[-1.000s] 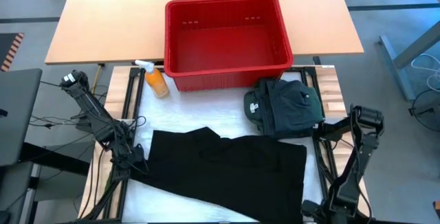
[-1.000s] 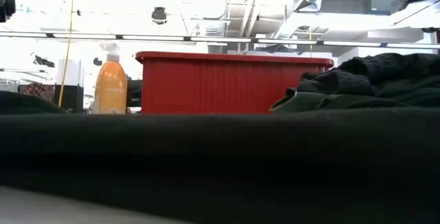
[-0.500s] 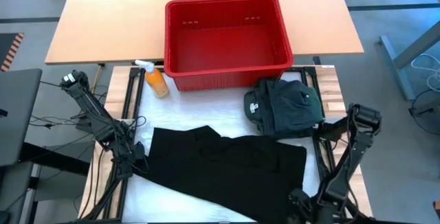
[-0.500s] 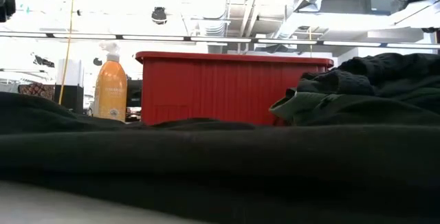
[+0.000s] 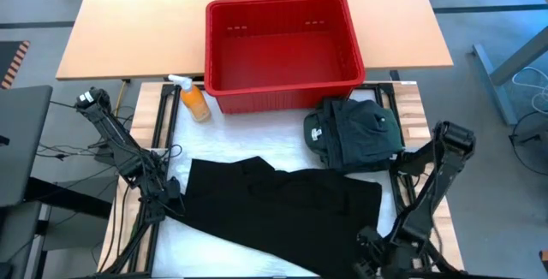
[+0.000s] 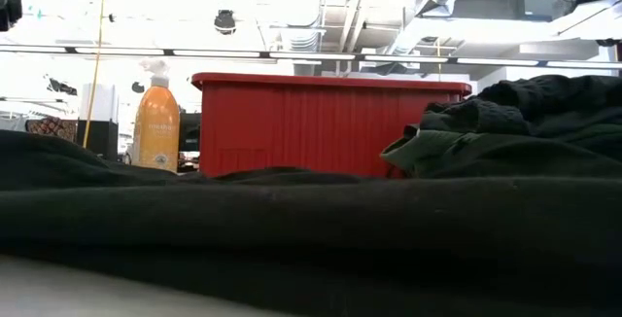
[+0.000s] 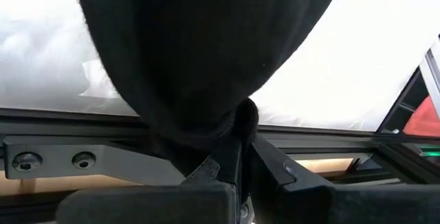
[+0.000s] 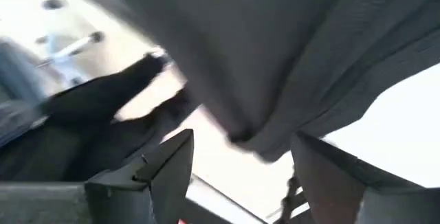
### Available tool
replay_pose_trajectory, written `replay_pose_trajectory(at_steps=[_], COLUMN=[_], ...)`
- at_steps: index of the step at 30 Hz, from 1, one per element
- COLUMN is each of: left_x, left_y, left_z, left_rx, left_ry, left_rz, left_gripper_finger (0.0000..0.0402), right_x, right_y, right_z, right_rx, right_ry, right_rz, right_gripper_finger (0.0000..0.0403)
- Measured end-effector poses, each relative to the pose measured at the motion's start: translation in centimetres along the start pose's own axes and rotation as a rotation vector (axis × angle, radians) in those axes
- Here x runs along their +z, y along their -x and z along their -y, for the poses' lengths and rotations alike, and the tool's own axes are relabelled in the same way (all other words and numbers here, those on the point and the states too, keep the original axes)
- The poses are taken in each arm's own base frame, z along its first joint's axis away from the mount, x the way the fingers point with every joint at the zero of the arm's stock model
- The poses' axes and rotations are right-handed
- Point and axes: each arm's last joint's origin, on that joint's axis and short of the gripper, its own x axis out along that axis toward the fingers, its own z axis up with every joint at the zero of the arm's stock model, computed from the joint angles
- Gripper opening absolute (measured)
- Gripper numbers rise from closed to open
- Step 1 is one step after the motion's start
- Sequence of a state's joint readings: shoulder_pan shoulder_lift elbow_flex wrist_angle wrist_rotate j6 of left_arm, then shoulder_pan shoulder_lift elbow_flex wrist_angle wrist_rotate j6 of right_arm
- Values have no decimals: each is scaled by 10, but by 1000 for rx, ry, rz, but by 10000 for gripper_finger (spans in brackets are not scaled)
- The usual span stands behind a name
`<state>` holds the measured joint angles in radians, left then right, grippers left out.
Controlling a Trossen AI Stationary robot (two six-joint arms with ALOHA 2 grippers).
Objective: Fold Laundry from Bin
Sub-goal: Fold the black shirt
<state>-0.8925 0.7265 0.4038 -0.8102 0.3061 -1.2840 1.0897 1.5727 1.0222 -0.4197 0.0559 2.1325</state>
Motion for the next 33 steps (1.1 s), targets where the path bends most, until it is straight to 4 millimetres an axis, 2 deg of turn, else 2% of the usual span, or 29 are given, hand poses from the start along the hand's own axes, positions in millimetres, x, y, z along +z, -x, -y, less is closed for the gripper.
replay_pose_trajectory(at_steps=[3, 6, 10, 12, 15, 19, 23, 27, 33], left_x=[0, 0, 1, 2, 4, 4, -1, -3, 2], left_y=[0, 0, 0, 1, 3, 5, 6, 7, 14], left_z=[0, 0, 6, 13, 25, 31, 30, 26, 16], left_rx=[0, 0, -56, -139, -259, -328, -341, -326, -339], left_ry=[-26, -44, -63, -88, -113, -69, -47, -17, 12], left_rz=[0, 1, 10, -2, -5, -31, -208, -331, -313], left_gripper_finger=[0, 0, 0, 0, 1, 25, 68, 101, 111], right_x=[4, 19, 48, 62, 77, 94, 107, 113, 104], right_y=[25, 45, 55, 51, 36, 17, 3, -3, -12], right_z=[-3, -1, -4, -14, -34, -51, -52, -53, -49], right_rx=[63, 64, 39, 38, 71, 115, 70, 54, 43], right_ry=[60, 127, 230, 291, 415, 522, 542, 540, 544], right_rz=[59, 204, 448, 491, 445, 402, 359, 348, 326], right_gripper_finger=[272, 272, 272, 272, 272, 272, 272, 272, 272])
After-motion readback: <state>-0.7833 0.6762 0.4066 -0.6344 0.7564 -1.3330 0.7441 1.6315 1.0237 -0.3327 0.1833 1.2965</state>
